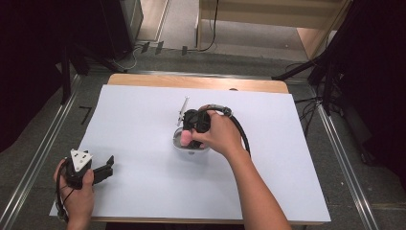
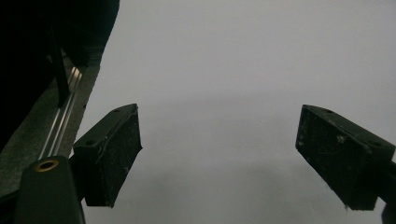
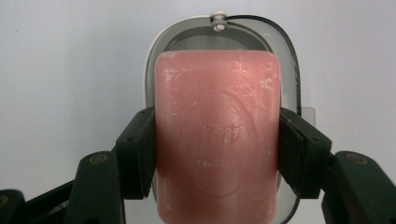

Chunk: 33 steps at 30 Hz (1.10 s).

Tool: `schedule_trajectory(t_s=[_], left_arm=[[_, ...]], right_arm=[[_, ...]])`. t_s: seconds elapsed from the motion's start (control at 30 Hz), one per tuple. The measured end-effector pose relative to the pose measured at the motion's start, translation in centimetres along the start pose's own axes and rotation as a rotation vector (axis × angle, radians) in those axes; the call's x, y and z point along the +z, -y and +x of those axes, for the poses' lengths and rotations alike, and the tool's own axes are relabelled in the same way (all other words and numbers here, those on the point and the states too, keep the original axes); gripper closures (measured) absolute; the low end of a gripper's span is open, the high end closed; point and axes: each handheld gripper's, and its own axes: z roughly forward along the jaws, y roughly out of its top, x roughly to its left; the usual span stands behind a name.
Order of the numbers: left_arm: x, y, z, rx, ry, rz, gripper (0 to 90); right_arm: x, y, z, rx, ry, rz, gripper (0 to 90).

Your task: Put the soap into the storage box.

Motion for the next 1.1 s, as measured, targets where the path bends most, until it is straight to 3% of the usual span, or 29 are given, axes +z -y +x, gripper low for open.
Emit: schedule_trajectory(t_s=[0.7, 0.8, 1.1], left_arm=[[0.06, -0.01, 0.09, -0.002, 0.002, 0.002, 14.9], [0.06, -0.02, 0.08, -0.002, 0.002, 0.003, 14.9], [0.07, -0.04, 0.06, -0.002, 0.0, 0.008, 14.9]], right_arm=[[0.36, 0.41, -0.47, -0.024, 0.003, -0.002, 38.7], [0.41, 0.52, -0.24, 0.002, -0.011, 0.025, 38.7], [0.35, 0.64, -0.25, -0.006, -0.016, 0.01, 38.5]])
